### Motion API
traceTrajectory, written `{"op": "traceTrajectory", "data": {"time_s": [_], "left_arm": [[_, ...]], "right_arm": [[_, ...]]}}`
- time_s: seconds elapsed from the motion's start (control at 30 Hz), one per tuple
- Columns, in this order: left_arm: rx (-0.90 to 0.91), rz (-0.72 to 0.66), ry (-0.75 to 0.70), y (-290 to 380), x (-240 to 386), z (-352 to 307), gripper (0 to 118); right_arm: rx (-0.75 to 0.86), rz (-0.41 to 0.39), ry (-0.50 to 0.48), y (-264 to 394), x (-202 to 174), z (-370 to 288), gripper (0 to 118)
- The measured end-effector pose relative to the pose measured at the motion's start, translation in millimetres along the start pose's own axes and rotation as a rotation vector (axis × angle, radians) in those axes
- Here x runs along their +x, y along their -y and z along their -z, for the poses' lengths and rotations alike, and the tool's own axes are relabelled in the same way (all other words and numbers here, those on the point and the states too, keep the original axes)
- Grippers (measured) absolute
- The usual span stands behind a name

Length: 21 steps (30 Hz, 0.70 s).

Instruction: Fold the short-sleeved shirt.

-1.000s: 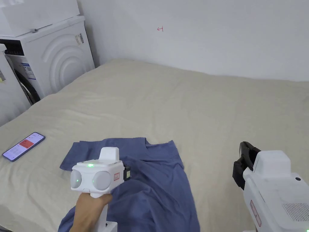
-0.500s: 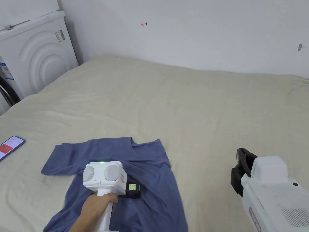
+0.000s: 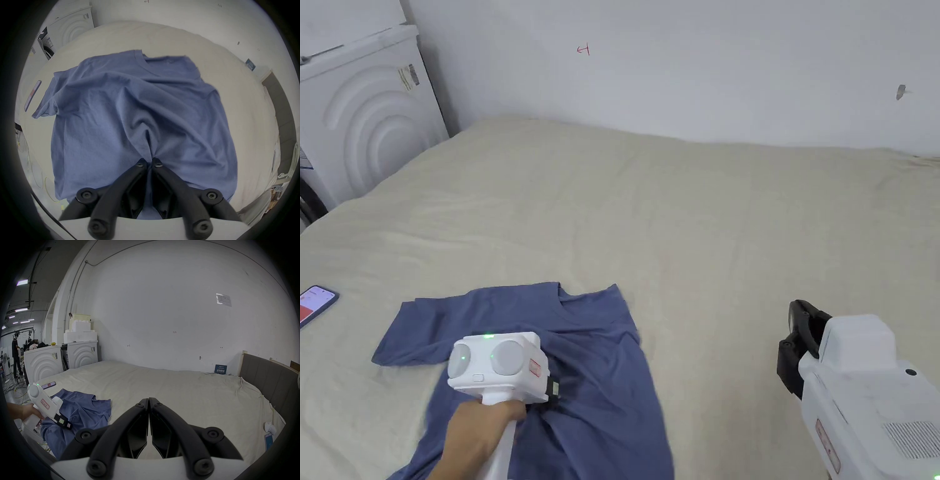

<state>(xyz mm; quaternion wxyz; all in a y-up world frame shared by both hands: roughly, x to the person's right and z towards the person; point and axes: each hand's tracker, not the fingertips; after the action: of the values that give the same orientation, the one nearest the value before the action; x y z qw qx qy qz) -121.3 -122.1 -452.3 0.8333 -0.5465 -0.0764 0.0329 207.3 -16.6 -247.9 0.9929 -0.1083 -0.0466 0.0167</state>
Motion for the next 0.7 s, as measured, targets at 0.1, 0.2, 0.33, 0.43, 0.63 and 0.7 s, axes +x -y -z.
{"op": "traceTrajectory", "data": {"time_s": [0.1,0.2,0.33,0.43,0.63,0.7], "left_arm": [[0.063,-0.041,0.077,-12.1,-2.7,-30.9,0],[0.114,-0.019,0.102,-28.5,8.0,-56.1,0],[0.214,0.048,0.115,-51.2,43.8,-88.1,0],[0.252,0.129,0.136,-66.6,78.5,-106.6,0],[0.325,0.263,0.250,-82.0,165.3,-145.3,0],[0.336,0.319,0.292,-83.3,196.8,-154.5,0]], "right_arm": [[0.013,0.002,0.007,-2.9,6.8,-7.4,1],[0.024,0.003,0.022,-5.5,17.6,-16.9,1],[0.040,0.007,0.058,-7.8,37.1,-33.2,1],[0.052,0.010,0.098,-9.7,54.1,-46.9,1],[0.069,0.024,0.195,-12.7,91.2,-72.5,1],[0.075,0.029,0.232,-13.2,103.0,-81.1,1]]}}
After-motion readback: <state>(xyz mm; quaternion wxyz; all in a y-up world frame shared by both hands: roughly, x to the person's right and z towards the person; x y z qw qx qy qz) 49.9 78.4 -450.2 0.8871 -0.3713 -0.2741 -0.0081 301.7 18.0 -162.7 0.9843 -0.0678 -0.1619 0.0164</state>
